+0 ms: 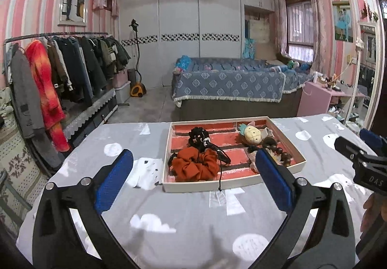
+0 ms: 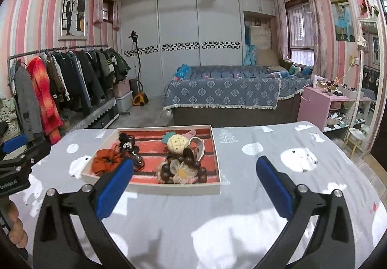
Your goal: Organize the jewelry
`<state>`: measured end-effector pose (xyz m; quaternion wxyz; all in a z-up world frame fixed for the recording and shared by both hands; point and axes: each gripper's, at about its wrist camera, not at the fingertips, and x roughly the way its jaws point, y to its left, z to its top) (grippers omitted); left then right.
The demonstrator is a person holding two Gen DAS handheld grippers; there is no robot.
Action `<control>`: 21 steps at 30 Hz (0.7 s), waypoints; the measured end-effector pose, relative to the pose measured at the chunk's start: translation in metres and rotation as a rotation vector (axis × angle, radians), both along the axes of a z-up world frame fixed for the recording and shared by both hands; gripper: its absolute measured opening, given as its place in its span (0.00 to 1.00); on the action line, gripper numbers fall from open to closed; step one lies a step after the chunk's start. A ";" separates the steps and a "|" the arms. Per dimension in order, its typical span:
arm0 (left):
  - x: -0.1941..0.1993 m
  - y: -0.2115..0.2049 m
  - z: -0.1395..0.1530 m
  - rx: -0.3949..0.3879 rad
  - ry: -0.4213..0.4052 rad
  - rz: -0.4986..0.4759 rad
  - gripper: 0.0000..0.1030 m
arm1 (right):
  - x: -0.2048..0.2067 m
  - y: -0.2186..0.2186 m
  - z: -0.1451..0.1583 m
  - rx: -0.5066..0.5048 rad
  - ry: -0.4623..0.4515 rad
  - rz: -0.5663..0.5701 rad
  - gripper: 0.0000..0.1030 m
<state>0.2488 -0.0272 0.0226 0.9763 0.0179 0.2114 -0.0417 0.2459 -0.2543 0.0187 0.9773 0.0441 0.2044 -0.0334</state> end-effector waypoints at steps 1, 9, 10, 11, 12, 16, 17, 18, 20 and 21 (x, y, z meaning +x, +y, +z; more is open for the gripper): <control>-0.005 0.002 0.001 -0.004 -0.003 0.005 0.95 | -0.006 0.000 0.000 -0.001 0.001 0.001 0.96; -0.055 0.009 -0.009 -0.040 -0.003 0.029 0.95 | -0.049 0.009 -0.007 -0.048 0.029 -0.037 0.96; -0.061 0.011 -0.010 -0.045 -0.005 0.031 0.95 | -0.054 0.011 -0.008 -0.058 0.029 -0.035 0.96; -0.067 0.012 -0.011 -0.050 -0.007 0.037 0.95 | -0.060 0.012 -0.009 -0.065 0.028 -0.036 0.96; -0.071 0.013 -0.012 -0.052 -0.008 0.040 0.95 | -0.065 0.014 -0.010 -0.070 0.026 -0.038 0.96; -0.089 0.010 -0.013 -0.034 -0.028 0.051 0.95 | -0.090 0.018 -0.009 -0.077 -0.002 -0.045 0.96; -0.094 0.010 -0.014 -0.034 -0.030 0.051 0.95 | -0.096 0.019 -0.008 -0.077 -0.010 -0.049 0.96; -0.096 0.009 -0.014 -0.035 -0.027 0.050 0.95 | -0.100 0.021 -0.007 -0.078 -0.013 -0.051 0.96; -0.100 0.008 -0.015 -0.038 -0.020 0.044 0.95 | -0.111 0.023 -0.006 -0.085 -0.025 -0.053 0.96; -0.101 0.007 -0.015 -0.037 -0.015 0.042 0.95 | -0.115 0.024 -0.004 -0.095 -0.031 -0.056 0.96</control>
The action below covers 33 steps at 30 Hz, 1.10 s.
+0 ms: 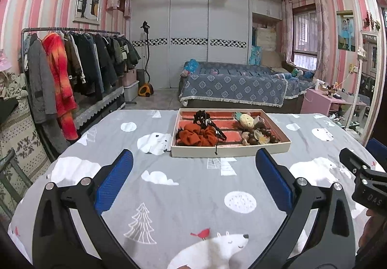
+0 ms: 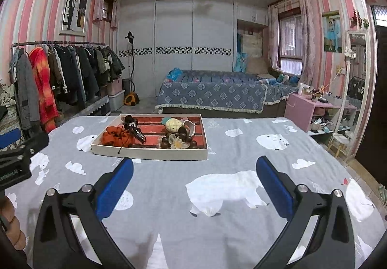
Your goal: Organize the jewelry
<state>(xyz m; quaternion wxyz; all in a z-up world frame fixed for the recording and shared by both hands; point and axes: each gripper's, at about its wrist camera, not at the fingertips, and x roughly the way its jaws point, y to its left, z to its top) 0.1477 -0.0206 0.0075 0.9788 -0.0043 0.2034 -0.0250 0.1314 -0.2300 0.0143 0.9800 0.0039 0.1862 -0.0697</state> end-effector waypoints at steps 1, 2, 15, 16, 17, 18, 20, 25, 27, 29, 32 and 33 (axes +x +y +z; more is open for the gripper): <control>-0.002 0.000 0.000 0.002 0.001 -0.001 0.95 | -0.002 0.001 0.001 -0.010 -0.002 -0.004 0.96; -0.002 -0.001 0.000 0.004 0.001 -0.002 0.95 | -0.005 0.002 0.002 -0.019 -0.008 -0.009 0.96; -0.013 -0.006 0.006 0.040 -0.025 0.007 0.95 | -0.007 -0.004 0.007 0.007 0.000 -0.032 0.96; -0.013 -0.006 0.006 0.038 -0.023 0.006 0.95 | -0.007 -0.004 0.008 0.004 -0.002 -0.032 0.96; -0.014 -0.005 0.006 0.034 -0.022 0.004 0.95 | -0.007 -0.004 0.008 0.000 -0.005 -0.032 0.96; -0.014 -0.005 0.006 0.029 -0.021 0.001 0.95 | -0.007 -0.004 0.008 -0.002 -0.006 -0.032 0.96; -0.015 -0.004 0.007 0.027 -0.022 -0.005 0.95 | -0.008 -0.004 0.008 -0.004 -0.008 -0.027 0.96; -0.020 -0.006 0.009 0.046 -0.039 0.000 0.95 | -0.011 0.002 0.010 -0.009 -0.010 -0.021 0.96; -0.020 -0.007 0.009 0.045 -0.037 -0.004 0.95 | -0.012 0.004 0.010 -0.012 -0.010 -0.017 0.96; -0.020 -0.007 0.009 0.047 -0.035 -0.005 0.95 | -0.013 0.006 0.010 -0.013 -0.011 -0.015 0.96; -0.019 -0.007 0.009 0.050 -0.034 -0.002 0.95 | -0.014 0.008 0.011 -0.014 -0.009 -0.016 0.96; -0.019 -0.007 0.009 0.047 -0.033 -0.004 0.95 | -0.014 0.008 0.011 -0.013 -0.010 -0.016 0.96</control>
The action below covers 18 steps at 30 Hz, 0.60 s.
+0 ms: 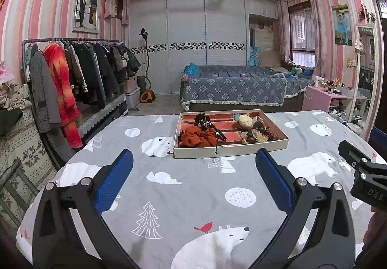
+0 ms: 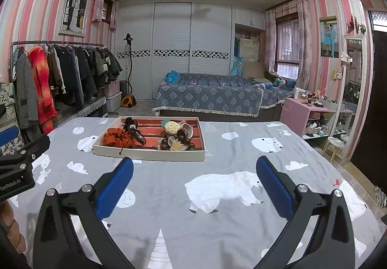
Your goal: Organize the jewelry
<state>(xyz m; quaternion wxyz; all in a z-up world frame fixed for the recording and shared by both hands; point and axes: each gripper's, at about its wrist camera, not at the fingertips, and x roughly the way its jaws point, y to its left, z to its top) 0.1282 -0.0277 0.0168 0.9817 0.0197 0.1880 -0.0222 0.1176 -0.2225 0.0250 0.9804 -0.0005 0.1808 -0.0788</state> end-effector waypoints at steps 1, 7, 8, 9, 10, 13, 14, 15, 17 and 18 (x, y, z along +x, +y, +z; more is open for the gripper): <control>0.000 0.000 0.000 -0.001 0.000 -0.001 0.95 | -0.001 0.000 0.000 0.001 0.000 0.000 0.96; -0.001 0.000 0.001 0.004 -0.009 0.007 0.95 | -0.004 0.001 0.002 0.003 -0.006 -0.004 0.96; -0.002 0.000 0.001 0.006 -0.012 0.009 0.95 | -0.005 0.001 0.002 0.003 -0.007 -0.005 0.96; -0.002 0.001 0.001 0.007 -0.012 0.009 0.95 | -0.004 0.001 0.002 0.004 -0.006 -0.005 0.96; -0.002 0.001 0.001 0.006 -0.011 0.009 0.95 | -0.004 0.001 0.002 0.005 -0.006 -0.005 0.96; -0.003 0.001 0.001 0.007 -0.012 0.009 0.95 | -0.004 0.001 0.002 0.001 -0.004 -0.005 0.96; -0.002 0.001 0.001 0.006 -0.012 0.009 0.95 | -0.004 0.001 0.002 0.002 -0.005 -0.005 0.96; -0.002 0.001 0.001 0.006 -0.012 0.009 0.95 | -0.004 0.001 0.002 0.001 -0.005 -0.006 0.96; -0.002 0.001 0.001 0.006 -0.011 0.009 0.95 | -0.005 0.001 0.002 0.000 -0.005 -0.007 0.96; -0.002 0.001 0.001 0.004 -0.011 0.008 0.95 | -0.005 0.000 0.003 0.000 -0.005 -0.007 0.96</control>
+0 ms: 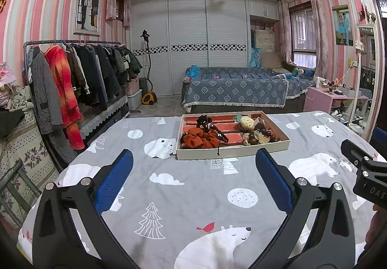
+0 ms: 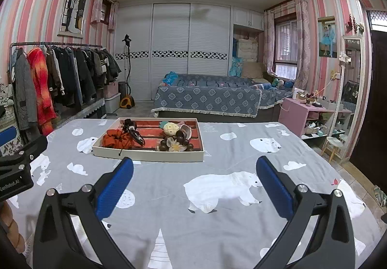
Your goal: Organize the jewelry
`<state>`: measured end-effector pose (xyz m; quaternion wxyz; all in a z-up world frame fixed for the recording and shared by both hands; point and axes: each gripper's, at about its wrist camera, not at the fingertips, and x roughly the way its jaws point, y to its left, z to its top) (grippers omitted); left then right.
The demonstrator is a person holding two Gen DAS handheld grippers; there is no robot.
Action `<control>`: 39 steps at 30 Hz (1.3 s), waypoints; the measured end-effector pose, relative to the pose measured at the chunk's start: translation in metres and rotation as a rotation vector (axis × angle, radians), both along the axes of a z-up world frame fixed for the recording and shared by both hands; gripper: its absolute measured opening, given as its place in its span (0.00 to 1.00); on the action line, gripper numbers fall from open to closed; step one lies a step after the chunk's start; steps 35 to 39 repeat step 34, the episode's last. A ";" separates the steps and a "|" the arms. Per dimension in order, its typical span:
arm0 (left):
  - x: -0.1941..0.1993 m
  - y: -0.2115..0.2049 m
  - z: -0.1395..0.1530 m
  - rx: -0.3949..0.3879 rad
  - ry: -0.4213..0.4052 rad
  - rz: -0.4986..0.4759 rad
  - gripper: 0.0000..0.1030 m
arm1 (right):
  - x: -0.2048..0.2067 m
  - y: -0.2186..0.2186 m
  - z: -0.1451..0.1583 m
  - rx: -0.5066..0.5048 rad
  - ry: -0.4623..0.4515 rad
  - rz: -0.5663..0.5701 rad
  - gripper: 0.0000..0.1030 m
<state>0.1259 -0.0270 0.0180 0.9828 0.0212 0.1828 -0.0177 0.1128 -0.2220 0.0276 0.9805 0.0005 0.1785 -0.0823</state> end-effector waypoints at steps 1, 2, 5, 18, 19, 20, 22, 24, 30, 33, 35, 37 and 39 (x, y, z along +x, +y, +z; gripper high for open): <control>0.000 0.000 0.000 0.000 0.000 0.000 0.95 | 0.000 0.000 0.000 0.001 0.001 0.000 0.96; 0.000 0.000 0.000 0.001 0.000 0.000 0.95 | 0.000 0.000 0.000 0.002 0.002 0.001 0.96; 0.000 0.000 0.000 0.003 -0.001 -0.001 0.95 | 0.000 -0.001 0.001 0.001 0.002 0.000 0.96; -0.002 0.001 0.000 0.007 -0.003 -0.001 0.95 | 0.001 -0.001 0.003 -0.002 0.003 -0.007 0.96; -0.001 0.000 0.001 0.005 -0.003 -0.002 0.95 | 0.001 -0.001 0.003 -0.003 0.003 -0.007 0.96; -0.001 0.000 0.001 0.006 -0.004 -0.001 0.95 | 0.002 -0.001 0.004 -0.004 0.003 -0.007 0.96; -0.001 0.001 0.001 0.008 -0.005 0.000 0.95 | 0.001 -0.002 0.004 -0.004 0.003 -0.008 0.96; -0.002 0.002 0.002 0.009 -0.003 0.001 0.95 | 0.002 -0.002 0.004 -0.004 0.003 -0.009 0.96; -0.003 0.005 0.005 0.013 0.006 -0.009 0.95 | 0.002 -0.002 0.005 -0.004 0.002 -0.008 0.96; -0.005 0.004 0.008 0.017 -0.006 -0.009 0.95 | 0.002 -0.002 0.004 -0.003 0.001 -0.008 0.96; -0.005 0.003 0.008 0.019 -0.008 -0.007 0.95 | 0.002 -0.002 0.005 -0.003 0.002 -0.008 0.96; -0.005 0.003 0.008 0.019 -0.008 -0.007 0.95 | 0.002 -0.002 0.005 -0.003 0.002 -0.008 0.96; -0.005 0.003 0.008 0.019 -0.008 -0.007 0.95 | 0.002 -0.002 0.005 -0.003 0.002 -0.008 0.96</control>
